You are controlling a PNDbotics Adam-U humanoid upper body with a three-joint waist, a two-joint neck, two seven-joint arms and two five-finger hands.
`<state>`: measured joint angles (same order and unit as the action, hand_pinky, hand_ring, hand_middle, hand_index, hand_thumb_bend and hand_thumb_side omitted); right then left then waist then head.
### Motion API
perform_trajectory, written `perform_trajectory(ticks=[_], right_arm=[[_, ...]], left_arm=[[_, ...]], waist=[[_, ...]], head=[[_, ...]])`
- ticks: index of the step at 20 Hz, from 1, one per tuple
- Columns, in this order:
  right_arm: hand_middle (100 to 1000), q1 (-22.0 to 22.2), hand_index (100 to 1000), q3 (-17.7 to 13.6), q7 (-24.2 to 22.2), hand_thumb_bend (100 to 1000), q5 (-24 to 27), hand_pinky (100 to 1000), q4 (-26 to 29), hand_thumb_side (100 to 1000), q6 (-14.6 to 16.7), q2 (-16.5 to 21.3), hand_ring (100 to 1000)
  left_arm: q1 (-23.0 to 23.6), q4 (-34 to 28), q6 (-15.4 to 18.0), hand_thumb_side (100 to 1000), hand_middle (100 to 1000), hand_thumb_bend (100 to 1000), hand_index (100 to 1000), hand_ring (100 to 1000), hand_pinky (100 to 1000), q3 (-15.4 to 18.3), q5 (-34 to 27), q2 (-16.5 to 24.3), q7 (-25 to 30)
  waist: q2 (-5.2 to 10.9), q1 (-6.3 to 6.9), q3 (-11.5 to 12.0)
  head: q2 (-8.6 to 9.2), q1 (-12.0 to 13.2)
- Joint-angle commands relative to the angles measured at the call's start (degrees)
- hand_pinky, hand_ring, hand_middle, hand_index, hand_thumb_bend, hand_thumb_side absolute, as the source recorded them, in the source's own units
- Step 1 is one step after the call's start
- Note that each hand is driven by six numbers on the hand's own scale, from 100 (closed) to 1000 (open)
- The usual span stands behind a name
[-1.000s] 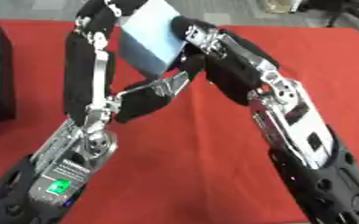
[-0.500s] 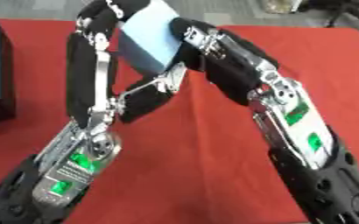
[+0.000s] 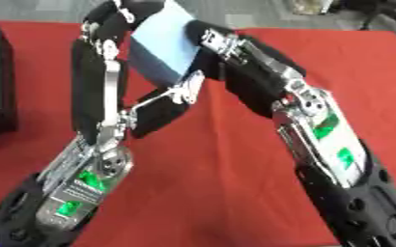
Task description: Pick up the objects with one hand, pass them to the other hand, and then place them into the box on the other side of the table.
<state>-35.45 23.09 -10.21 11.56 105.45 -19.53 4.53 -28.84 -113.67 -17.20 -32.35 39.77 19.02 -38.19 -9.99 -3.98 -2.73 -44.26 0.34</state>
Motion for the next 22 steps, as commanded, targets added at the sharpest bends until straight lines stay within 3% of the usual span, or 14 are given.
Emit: perform_trajectory(ticks=[1, 3, 4, 5, 10, 14, 17, 22], right_arm=[[364, -0.5, 787, -0.7, 0.9, 100, 1.1, 744, 0.3, 908, 0.5, 0.1, 679], [470, -0.4, 836, -0.9, 1.4, 100, 2.2, 760, 0.1, 1000, 1.0, -0.1, 717], [470, -0.4, 836, -1.0, 2.0, 100, 3.1, 760, -0.1, 1000, 1.3, -0.2, 717], [605, -0.3, 900, -1.2, 3.0, 100, 4.6, 784, -0.2, 1000, 1.7, -0.4, 771], [775, -0.1, 973, -2.2, 12.0, 100, 12.7, 808, -1.2, 1000, 3.6, -0.6, 819], [802, 0.6, 979, -4.8, 24.3, 100, 16.6, 804, -1.8, 1000, 6.8, -1.1, 811], [818, 1.1, 983, -7.0, 30.4, 100, 18.2, 814, -2.0, 1000, 10.2, -1.5, 811], [832, 1.1, 968, -9.6, 32.6, 100, 17.5, 811, 0.3, 986, 16.0, -1.7, 800]], left_arm=[[-0.3, -0.9, 0.1, 127, 471, 100, 503, 493, 637, 0.6, 1.0, 0.1, -0.1], [-0.2, -0.9, 0.3, 130, 472, 100, 506, 493, 635, 0.8, 1.8, 0.1, -0.6], [-0.2, -0.9, 0.5, 130, 472, 100, 506, 493, 635, 0.9, 2.5, 0.2, -0.9], [-0.2, -0.9, 1.0, 133, 477, 100, 513, 499, 637, 1.0, 3.5, 0.3, -1.2], [0.1, -0.9, 2.7, 138, 488, 100, 532, 509, 635, 1.8, 8.8, 0.5, -5.0], [1.6, -0.9, 1.3, 136, 489, 100, 532, 510, 633, 3.3, 12.9, 1.0, -9.2], [2.8, -0.9, -0.5, 139, 489, 100, 533, 511, 633, 4.6, 14.3, 1.1, -11.6], [4.5, -0.9, -3.9, 136, 489, 100, 530, 510, 632, 6.3, 16.0, 1.6, -13.1]], waist=[[1.54, -0.36, -0.1], [1.56, -0.32, -0.1], [1.58, -0.29, -0.1], [1.59, -0.24, -0.2], [1.65, -0.13, -0.2], [1.72, 0.03, -0.4], [1.76, 0.12, -0.5], [1.77, 0.21, -0.5]], head=[[0.14, -0.2], [0.14, -0.3], [0.14, -0.4], [0.14, -0.6], [0.14, -2.8], [0.14, -6.3], [0.14, -8.4], [0.14, -11.0]])
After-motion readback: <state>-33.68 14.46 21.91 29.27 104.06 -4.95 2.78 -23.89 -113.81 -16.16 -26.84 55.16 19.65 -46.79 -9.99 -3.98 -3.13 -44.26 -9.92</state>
